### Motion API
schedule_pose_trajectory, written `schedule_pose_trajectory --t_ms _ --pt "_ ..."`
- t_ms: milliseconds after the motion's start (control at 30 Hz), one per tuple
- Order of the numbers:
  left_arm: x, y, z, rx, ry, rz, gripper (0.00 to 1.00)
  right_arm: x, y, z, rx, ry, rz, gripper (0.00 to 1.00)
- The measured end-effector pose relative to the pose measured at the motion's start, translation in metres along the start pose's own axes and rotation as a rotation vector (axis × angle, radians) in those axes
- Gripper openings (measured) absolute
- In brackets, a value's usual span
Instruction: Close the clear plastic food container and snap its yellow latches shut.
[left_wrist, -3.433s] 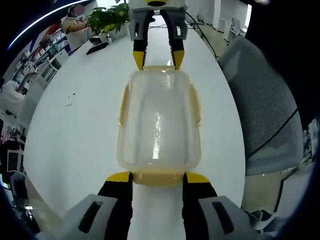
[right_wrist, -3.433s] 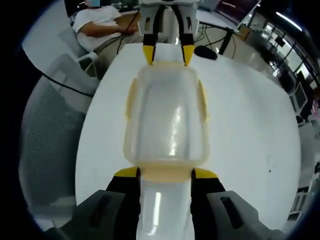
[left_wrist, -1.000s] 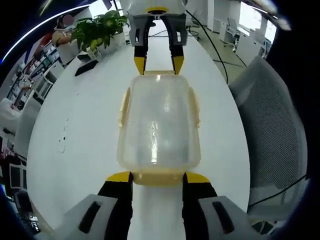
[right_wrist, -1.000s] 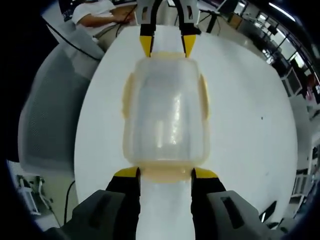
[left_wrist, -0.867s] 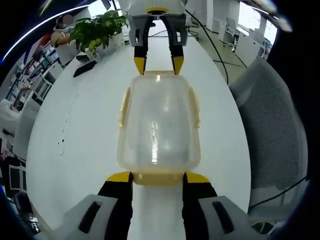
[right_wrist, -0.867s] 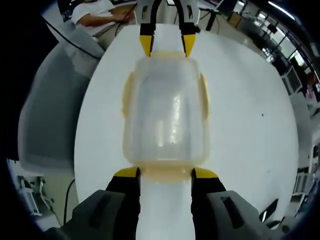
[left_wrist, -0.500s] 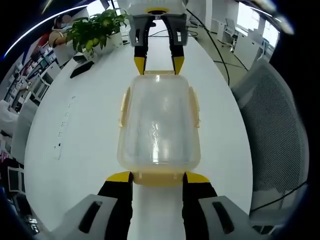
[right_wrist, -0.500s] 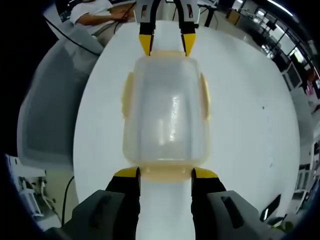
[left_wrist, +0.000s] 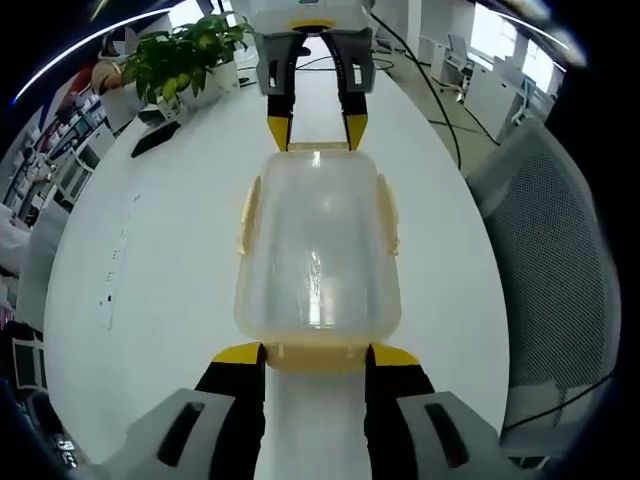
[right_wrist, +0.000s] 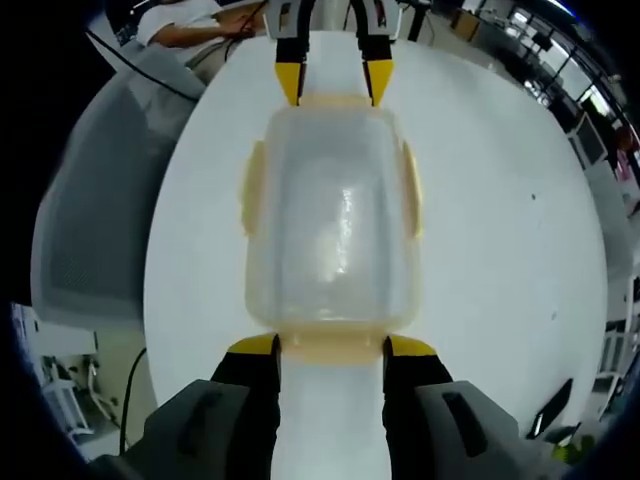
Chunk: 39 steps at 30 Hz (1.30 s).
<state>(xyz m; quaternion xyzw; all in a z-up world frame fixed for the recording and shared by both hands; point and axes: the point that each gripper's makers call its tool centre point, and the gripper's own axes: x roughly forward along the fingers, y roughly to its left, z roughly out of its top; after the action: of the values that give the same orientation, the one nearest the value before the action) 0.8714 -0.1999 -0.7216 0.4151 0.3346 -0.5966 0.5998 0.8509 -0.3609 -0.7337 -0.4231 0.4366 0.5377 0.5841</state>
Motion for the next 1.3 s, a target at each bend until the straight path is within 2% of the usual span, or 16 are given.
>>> schedule_pose_trajectory --t_ms 367,900,1300 --pt "0.0062 -0.0002 -0.0052 -0.008 0.016 -0.010 0.32 0.0022 -0.0009 0.0007 -0.001 -0.004 0.011 0.37" --pt "0.0023 0.0010 -0.0075 0.001 0.025 -0.008 0.33 0.0029 -0.0013 0.0043 -0.001 0.000 0.013 0.37" --pt "0.0055 0.0018 -0.0060 -0.015 0.007 0.008 0.34 0.0049 -0.0043 -0.0013 0.003 0.024 0.000 0.38"
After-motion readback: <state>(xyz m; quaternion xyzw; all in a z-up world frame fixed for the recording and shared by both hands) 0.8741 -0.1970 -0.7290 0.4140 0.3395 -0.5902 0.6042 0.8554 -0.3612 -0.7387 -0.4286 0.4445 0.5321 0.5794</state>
